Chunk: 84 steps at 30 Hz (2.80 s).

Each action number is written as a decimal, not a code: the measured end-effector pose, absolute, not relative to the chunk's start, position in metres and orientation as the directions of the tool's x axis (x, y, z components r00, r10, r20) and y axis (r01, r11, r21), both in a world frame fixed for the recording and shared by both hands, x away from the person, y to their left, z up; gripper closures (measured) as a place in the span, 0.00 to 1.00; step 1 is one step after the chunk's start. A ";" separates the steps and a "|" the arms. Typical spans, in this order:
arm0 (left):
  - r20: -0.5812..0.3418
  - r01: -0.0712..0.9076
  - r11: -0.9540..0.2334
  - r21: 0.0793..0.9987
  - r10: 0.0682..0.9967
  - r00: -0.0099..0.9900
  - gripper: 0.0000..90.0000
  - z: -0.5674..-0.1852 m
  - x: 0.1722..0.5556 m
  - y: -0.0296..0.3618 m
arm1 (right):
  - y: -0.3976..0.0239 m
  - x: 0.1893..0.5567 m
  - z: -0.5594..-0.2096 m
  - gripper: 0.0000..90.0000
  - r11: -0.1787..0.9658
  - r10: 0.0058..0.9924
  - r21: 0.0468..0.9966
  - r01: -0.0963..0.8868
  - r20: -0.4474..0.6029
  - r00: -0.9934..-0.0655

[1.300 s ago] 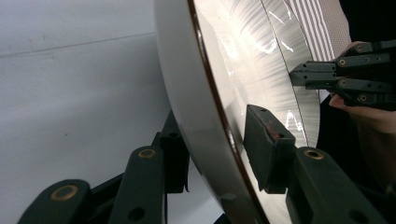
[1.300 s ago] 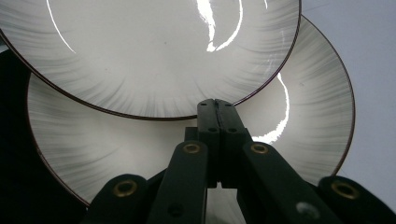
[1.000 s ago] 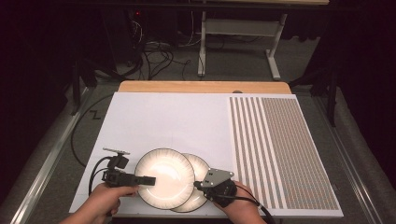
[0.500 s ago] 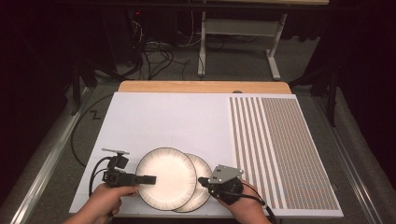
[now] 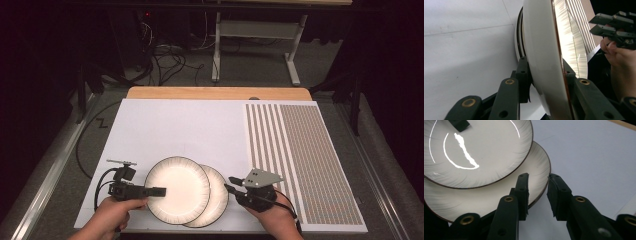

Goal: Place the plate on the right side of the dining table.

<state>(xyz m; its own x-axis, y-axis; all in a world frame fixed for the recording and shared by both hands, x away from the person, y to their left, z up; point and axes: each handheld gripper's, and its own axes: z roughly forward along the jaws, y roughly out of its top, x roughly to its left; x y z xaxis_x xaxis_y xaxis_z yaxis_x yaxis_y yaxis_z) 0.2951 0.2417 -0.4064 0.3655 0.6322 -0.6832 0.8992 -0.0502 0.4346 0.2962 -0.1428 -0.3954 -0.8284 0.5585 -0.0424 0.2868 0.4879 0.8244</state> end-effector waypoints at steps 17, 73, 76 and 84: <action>-0.666 0.858 -0.016 0.514 0.623 0.411 0.80 -0.404 0.295 0.246 | -0.185 0.307 -0.390 0.45 0.407 0.656 0.865 0.293 -0.054 -0.753; -0.231 0.347 -0.021 0.938 0.710 0.666 0.85 -0.389 0.282 0.269 | -0.226 0.302 -0.382 0.01 0.250 0.774 0.932 0.264 -0.029 -0.632; -0.227 0.347 -0.030 0.937 0.702 0.674 0.85 -0.389 0.283 0.270 | -0.223 0.301 -0.381 0.01 0.252 0.771 0.934 0.252 -0.037 -0.636; -0.185 0.321 -0.060 0.945 0.710 0.679 0.84 -0.388 0.280 0.269 | -0.206 0.299 -0.381 0.01 0.276 0.746 0.933 0.232 -0.056 -0.663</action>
